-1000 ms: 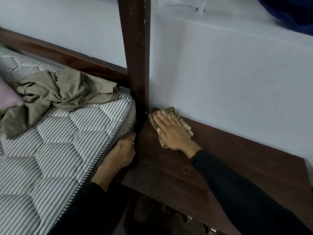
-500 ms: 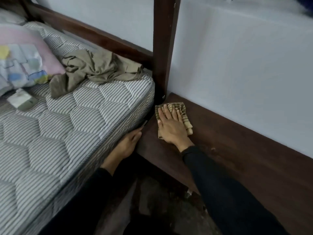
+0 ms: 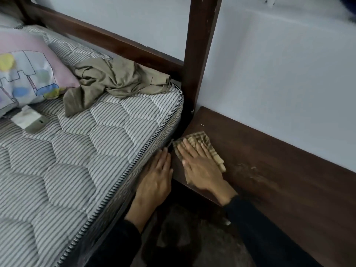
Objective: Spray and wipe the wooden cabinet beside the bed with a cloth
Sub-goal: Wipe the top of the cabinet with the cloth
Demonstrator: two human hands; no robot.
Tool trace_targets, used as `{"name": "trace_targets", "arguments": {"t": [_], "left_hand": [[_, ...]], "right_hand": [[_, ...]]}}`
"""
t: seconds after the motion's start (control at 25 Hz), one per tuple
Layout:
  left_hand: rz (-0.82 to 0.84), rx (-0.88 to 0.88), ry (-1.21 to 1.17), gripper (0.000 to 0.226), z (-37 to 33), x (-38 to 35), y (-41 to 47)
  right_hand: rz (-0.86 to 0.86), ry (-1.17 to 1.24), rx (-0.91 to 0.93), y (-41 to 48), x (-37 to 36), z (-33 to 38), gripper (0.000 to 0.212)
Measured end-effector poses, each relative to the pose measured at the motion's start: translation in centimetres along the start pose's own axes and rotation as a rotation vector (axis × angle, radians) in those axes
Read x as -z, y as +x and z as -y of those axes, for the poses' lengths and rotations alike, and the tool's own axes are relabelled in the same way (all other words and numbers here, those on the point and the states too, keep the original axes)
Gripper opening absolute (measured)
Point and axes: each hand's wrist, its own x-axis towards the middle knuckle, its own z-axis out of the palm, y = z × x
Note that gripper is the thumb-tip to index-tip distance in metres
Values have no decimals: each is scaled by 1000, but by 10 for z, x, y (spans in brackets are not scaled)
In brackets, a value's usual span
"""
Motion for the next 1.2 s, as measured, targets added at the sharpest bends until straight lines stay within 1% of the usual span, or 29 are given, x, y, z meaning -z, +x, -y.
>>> {"name": "trace_targets", "arguments": {"t": [0.08,0.12,0.16,0.24,0.32,0.36,0.44,0.48,0.52,0.6,0.68,0.76,0.84,0.88,0.92,0.96,1.0,1.04,1.08,1.12,1.16,1.2], "left_hand": [[16,-102,97,55,4,13,-15],[42,-127,146,58,7,21,-18],[69,-124,199,62,11,32,-19],[114,-101,330,72,19,48,-17],[144,-69,395,80,22,56,-19],[140,-48,385,81,25,59,-21],[112,-27,328,79,29,59,-26],[97,-31,307,77,30,58,-26],[95,-43,293,77,29,57,-25],[115,-96,280,80,21,50,-19],[202,-162,263,87,10,39,-14],[319,-198,257,95,1,25,-12],[371,-195,226,102,-3,14,-12],[369,-196,200,104,-4,11,-12],[357,-209,174,103,-4,9,-11],[339,-224,139,101,-6,7,-9],[325,-237,98,97,-9,6,-6],[311,-237,52,93,-13,5,-2],[299,-220,13,91,-19,3,4],[293,-189,-11,91,-24,2,10],[294,-168,-11,93,-30,1,17],[301,-164,7,96,-35,-1,24]], "right_hand": [[4,27,-11,-38,-6,-9,59],[21,47,-53,-41,-5,-14,59],[41,50,-108,-31,1,-13,58],[1,32,-177,9,10,1,57],[17,14,-112,26,13,24,56],[12,16,-42,18,7,30,57],[26,33,90,-28,-6,24,57],[25,58,101,-51,-9,11,56],[28,75,72,-61,-8,-1,55],[13,80,-86,-45,2,-13,55],[-24,46,-187,-26,8,5,57],[-21,37,-148,-46,-4,16,57],[-26,36,-150,-101,-15,-10,57],[-37,23,-206,-121,-13,-36,58],[-37,42,-300,-128,-8,-61,58],[-26,81,-415,-122,1,-81,59],[-49,117,-524,-105,8,-97,59],[-66,138,-605,-85,16,-97,60],[-72,147,-639,-72,20,-87,60],[-90,128,-612,-69,16,-73,60],[-103,107,-544,-78,7,-60,60],[-85,85,-486,-100,-3,-54,59]]}}
